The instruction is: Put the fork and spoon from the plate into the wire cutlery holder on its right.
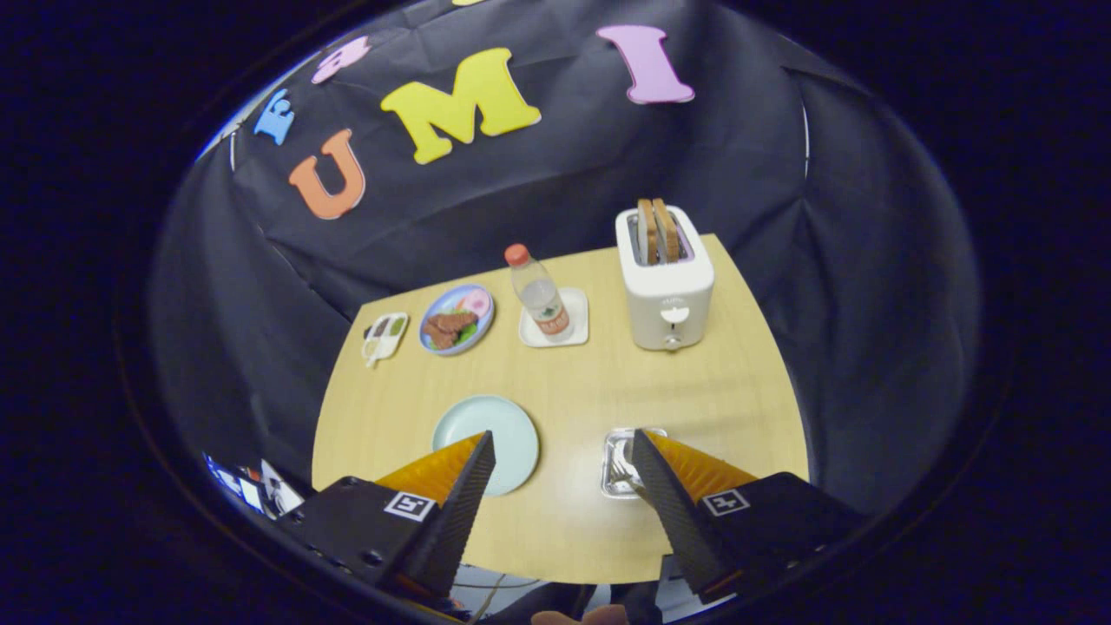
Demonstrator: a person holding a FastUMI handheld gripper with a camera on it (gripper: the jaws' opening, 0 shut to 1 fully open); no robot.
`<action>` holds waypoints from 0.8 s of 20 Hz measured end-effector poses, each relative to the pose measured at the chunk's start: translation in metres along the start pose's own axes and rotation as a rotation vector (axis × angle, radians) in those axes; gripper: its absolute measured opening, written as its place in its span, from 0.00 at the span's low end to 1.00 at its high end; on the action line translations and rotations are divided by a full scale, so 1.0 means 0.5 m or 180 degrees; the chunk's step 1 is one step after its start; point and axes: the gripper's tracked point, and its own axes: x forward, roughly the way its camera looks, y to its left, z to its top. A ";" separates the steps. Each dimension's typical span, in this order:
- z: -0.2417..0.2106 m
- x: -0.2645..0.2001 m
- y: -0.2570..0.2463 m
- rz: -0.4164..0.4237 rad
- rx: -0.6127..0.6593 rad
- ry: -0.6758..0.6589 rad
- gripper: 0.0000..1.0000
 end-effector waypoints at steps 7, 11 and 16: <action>0.173 -0.172 0.058 -0.0076 -0.0546 -0.1896 0.95; 0.151 -0.253 0.069 -0.0163 -0.0739 -0.2429 0.95; 0.132 -0.292 0.052 -0.0232 -0.0606 -0.2665 0.95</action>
